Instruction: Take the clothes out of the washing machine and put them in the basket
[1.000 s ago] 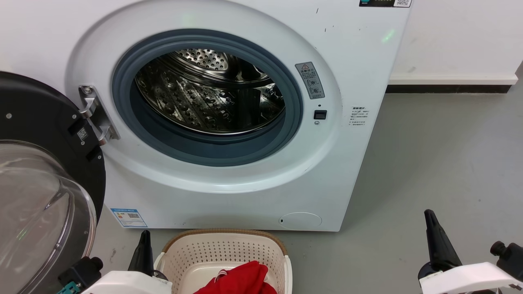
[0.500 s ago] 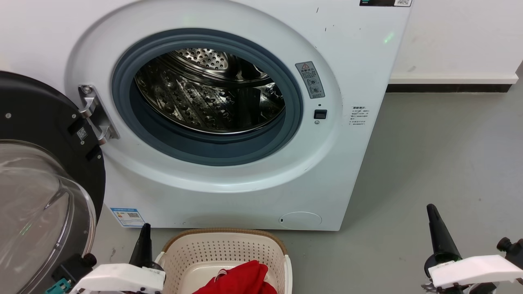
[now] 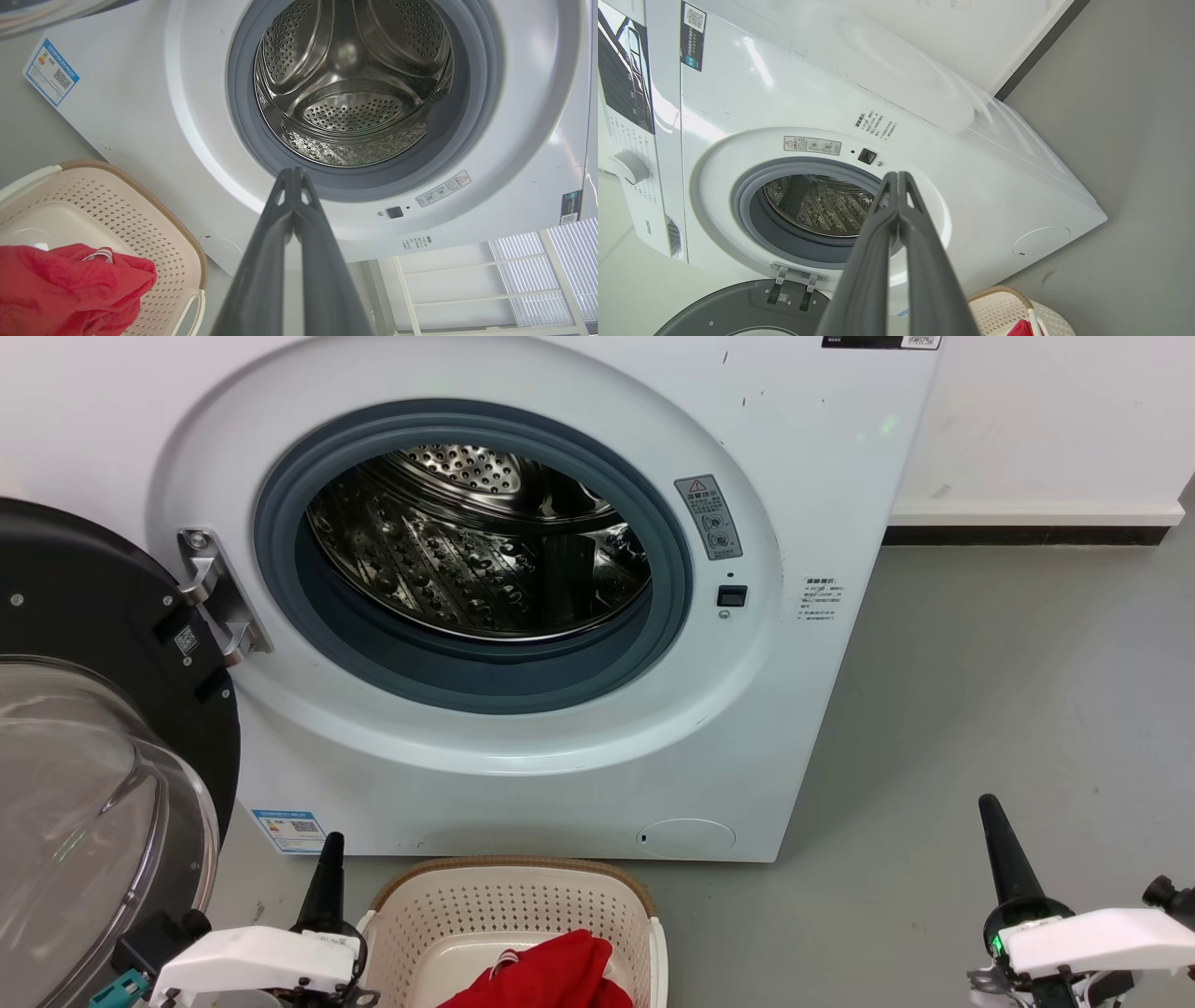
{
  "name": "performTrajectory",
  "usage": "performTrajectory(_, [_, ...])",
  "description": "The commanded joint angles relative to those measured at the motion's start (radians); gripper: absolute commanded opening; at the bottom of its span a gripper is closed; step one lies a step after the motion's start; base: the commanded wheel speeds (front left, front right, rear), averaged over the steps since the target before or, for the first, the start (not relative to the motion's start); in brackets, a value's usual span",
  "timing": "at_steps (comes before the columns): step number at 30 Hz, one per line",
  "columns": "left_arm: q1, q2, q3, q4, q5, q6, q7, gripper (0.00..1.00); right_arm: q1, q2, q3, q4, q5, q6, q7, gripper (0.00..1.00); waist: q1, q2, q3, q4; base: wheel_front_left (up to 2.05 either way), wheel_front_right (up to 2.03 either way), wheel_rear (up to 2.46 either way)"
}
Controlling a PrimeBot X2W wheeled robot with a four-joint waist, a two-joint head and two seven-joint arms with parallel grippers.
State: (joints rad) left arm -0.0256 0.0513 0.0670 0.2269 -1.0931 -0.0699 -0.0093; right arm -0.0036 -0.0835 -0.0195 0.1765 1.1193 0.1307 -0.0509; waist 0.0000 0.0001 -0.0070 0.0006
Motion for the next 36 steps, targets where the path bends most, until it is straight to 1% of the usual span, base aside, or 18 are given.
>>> performTrajectory(1, [-0.022,0.000,0.005,-0.004,-0.027,-0.007,0.008,0.00,-0.032,-0.006,-0.003,-0.002,0.030,0.000,0.007,0.00,0.0000,-0.0001,0.000,0.000,0.00,0.00,0.00])
performTrajectory(17, [-0.046,0.000,0.020,0.003,-0.190,-0.026,0.047,0.00,-0.055,-0.004,-0.019,0.021,0.197,0.000,0.047,0.00,0.0000,-0.0001,0.003,0.000,0.00,0.00,0.00])
performTrajectory(36, [-0.069,-0.001,0.034,0.011,-0.358,-0.046,0.087,0.00,-0.086,0.000,-0.036,0.044,0.365,0.000,0.090,0.00,0.0000,-0.0001,0.006,0.000,0.00,0.00,0.00])
